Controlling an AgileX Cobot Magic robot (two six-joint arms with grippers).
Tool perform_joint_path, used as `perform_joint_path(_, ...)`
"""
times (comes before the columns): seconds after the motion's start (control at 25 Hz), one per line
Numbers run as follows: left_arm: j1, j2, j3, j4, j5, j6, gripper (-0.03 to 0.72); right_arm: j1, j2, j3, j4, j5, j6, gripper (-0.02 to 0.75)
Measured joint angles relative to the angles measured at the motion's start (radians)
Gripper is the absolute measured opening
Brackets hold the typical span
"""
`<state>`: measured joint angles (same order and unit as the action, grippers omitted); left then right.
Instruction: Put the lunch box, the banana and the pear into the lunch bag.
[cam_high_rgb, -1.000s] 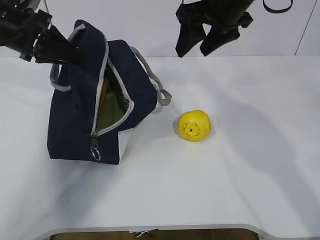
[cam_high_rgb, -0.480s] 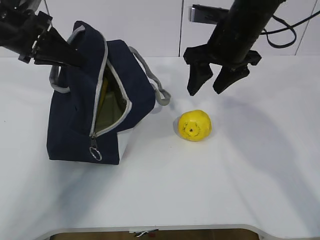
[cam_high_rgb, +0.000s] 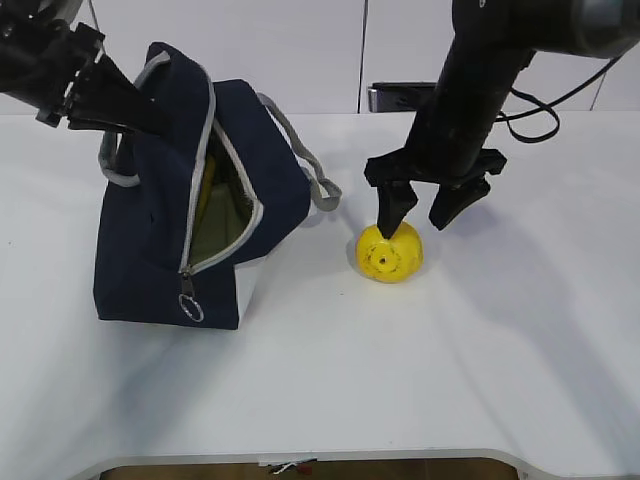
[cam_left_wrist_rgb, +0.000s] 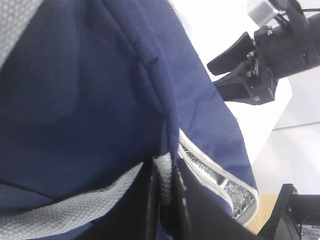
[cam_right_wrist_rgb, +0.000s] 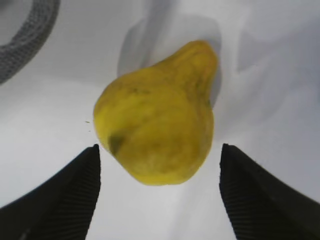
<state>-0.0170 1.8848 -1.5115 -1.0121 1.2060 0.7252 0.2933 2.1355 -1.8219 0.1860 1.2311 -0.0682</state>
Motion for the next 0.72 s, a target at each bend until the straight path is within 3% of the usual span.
perform_joint_path(0.28, 0.000, 0.000, 0.000, 0.001, 0.000, -0.002, 0.018, 0.000, 0.034, -0.006, 0.064, -0.020, -0.077, 0.585)
perform_joint_path(0.72, 0.000, 0.000, 0.000, 0.001, 0.000, -0.002, 0.018, 0.000, 0.063, -0.019, 0.074, -0.025, -0.113, 0.568)
